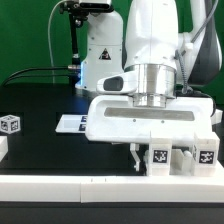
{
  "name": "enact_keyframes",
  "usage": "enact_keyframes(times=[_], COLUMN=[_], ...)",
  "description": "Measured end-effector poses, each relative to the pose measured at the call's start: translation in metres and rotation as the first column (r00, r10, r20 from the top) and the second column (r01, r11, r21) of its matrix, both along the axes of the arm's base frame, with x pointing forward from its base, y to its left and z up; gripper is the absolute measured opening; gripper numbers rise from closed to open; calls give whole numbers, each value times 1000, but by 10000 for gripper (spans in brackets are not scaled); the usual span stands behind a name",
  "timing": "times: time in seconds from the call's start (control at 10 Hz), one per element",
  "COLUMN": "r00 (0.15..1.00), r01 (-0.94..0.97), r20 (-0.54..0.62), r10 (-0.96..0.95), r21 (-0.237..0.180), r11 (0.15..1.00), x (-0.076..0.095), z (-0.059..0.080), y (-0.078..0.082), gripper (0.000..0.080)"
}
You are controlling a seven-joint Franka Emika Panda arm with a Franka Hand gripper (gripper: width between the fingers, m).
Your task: Assemble chair
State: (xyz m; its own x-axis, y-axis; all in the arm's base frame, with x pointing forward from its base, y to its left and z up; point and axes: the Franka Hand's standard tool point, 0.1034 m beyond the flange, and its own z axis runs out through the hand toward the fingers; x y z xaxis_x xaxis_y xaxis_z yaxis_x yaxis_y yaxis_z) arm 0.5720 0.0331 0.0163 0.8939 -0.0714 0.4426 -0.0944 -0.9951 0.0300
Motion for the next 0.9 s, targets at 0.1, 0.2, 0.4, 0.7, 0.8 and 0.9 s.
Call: enact_keyframes(times=[0.1, 0.2, 0.4, 0.7, 0.8, 0.9], r00=[999, 996, 980, 909, 893, 836], r01=[-5, -7, 12, 28, 34, 48], r20=[-38, -85, -201, -414, -448, -545], r10=[5, 9, 7, 40, 45, 61], r21=[8, 26, 89, 155, 167, 183], r11=[1000, 1000, 996, 988, 985, 982], x=[-10, -16, -27, -27, -27, -36], z=[10, 20, 50, 56, 57, 58], y=[-8, -12, -17, -11, -10, -7], gripper=[31, 30, 30, 30, 30, 30])
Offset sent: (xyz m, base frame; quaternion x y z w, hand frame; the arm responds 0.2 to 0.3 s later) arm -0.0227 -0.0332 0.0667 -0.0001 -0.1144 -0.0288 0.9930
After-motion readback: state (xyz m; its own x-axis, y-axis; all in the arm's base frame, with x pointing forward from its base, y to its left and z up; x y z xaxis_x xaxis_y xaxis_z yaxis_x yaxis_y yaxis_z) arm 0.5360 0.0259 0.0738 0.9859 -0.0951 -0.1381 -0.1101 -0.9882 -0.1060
